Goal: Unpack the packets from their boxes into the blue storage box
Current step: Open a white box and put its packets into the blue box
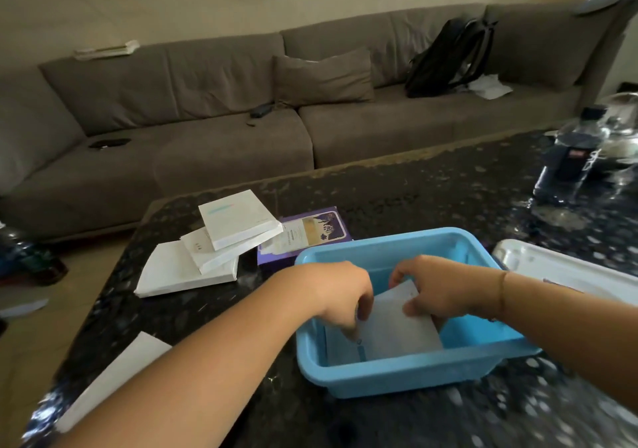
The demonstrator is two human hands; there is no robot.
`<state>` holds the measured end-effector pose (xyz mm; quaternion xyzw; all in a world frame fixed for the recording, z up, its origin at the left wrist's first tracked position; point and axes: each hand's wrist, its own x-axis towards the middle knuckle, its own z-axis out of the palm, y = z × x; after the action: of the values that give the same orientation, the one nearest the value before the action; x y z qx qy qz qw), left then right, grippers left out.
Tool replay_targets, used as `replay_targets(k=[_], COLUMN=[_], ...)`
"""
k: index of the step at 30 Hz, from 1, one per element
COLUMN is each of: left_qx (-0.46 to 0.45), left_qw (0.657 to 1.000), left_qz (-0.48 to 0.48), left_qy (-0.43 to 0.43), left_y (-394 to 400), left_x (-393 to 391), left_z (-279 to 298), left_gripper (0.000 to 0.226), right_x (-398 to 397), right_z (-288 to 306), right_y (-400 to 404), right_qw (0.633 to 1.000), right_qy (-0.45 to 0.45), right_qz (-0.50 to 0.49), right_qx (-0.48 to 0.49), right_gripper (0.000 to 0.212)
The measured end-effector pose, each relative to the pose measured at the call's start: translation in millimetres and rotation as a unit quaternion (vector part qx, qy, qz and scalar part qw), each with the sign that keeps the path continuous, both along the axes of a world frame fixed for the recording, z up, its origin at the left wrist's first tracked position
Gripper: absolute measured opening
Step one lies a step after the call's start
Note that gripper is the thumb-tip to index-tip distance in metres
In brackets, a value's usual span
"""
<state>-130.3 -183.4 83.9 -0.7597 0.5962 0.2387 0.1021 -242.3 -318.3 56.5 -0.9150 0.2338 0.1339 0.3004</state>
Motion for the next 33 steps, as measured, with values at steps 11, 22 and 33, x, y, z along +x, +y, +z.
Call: replay_targets(k=[11, 22, 33], left_qx=[0.08, 0.073, -0.461], left_qw=[0.991, 0.991, 0.838], left_qz=[-0.005, -0.02, 0.287], left_qy=[-0.105, -0.109, -0.048], left_y=[1.6, 3.1, 183.2], left_x=[-18.2, -22.3, -8.1], left_z=[-14.7, -10.5, -6.5], left_gripper=[0.033, 0.032, 0.017], right_x=[-14.3, -14.5, -46.0], right_z=[8.2, 5.6, 83.5], right_y=[2.3, 3.0, 90.1], right_qw=[0.943, 0.947, 0.91], right_qy=[0.167, 0.181, -0.414], right_qz=[0.157, 0.219, 0.024], right_qx=[-0.241, -0.15, 0.025], right_gripper=[0.03, 0.022, 0.008])
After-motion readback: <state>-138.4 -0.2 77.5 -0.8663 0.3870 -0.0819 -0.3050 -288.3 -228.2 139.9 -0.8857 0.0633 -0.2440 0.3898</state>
